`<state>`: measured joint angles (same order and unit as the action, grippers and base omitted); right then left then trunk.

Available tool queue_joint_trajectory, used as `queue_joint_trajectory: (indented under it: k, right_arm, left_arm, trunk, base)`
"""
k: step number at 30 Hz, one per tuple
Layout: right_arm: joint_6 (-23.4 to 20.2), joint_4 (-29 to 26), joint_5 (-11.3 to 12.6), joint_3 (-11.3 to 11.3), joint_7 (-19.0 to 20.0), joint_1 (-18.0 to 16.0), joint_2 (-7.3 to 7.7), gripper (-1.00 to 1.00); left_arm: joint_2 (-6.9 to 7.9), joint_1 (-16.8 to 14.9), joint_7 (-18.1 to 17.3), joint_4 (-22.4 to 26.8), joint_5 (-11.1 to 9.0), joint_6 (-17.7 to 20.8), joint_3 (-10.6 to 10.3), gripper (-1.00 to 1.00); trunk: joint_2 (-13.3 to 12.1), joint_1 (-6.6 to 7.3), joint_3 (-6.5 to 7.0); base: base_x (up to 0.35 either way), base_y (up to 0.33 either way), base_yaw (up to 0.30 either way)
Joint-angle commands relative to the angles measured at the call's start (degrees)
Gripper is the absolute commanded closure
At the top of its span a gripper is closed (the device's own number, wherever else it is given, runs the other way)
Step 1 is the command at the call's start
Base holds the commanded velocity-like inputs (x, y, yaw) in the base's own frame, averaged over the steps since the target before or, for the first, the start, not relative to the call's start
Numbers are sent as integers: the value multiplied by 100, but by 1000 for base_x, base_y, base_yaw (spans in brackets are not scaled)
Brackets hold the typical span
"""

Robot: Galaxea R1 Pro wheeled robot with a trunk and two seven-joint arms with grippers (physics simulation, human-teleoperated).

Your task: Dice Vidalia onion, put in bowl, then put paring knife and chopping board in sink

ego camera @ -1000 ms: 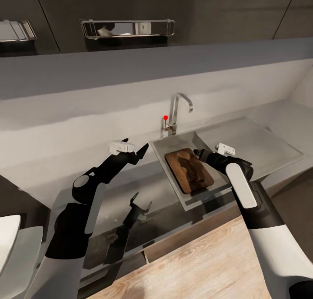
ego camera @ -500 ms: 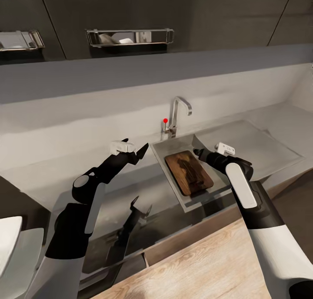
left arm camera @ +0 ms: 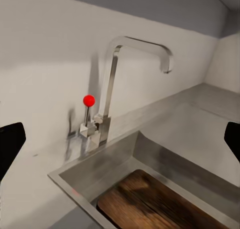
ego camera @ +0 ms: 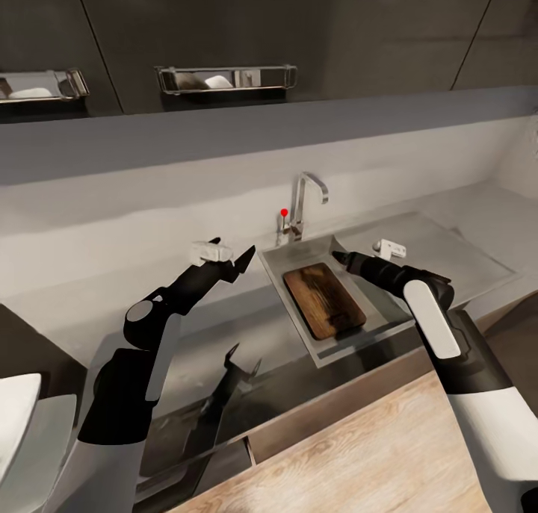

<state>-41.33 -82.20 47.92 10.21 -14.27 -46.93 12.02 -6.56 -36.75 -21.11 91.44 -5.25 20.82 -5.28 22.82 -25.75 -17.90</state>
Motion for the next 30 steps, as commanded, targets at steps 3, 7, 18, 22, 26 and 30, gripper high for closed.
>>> queue_joint_trajectory:
  k: [3,7,18,22,26,30]
  right_arm:
    - [-6,-6,8,15,-46,3,31,-100]
    - [0,-6,-198,17,-25,16,96,-100]
    - [11,-6,-585,25,217,26,125,-100]
    - [11,-6,-590,25,223,26,125,-100]
    - [11,-6,-591,25,223,26,125,-100]
    - [11,-6,-591,25,223,26,125,-100]
  left_arm:
    - [-3,-1,-8,5,-55,54,8,-100]
    - [-3,-5,-8,5,-55,54,9,-100]
    - [-3,-3,-8,5,-55,54,9,-100]
    - [-3,-4,-8,5,-55,54,8,-100]
    - [-3,-3,-8,5,-55,54,9,-100]
    - [-3,-4,-8,5,-55,54,9,-100]
  trunk:
    - [11,-4,18]
    - [11,-4,55]
    - [11,-4,159]
    - [11,-4,196]
    - [11,-4,234]
    - [11,-4,272]
  base:
    - [0,0,0]
    - [0,0,0]
    - [-181,0,0]
    - [-275,0,0]
    - [-161,0,0]
    - [-34,0,0]
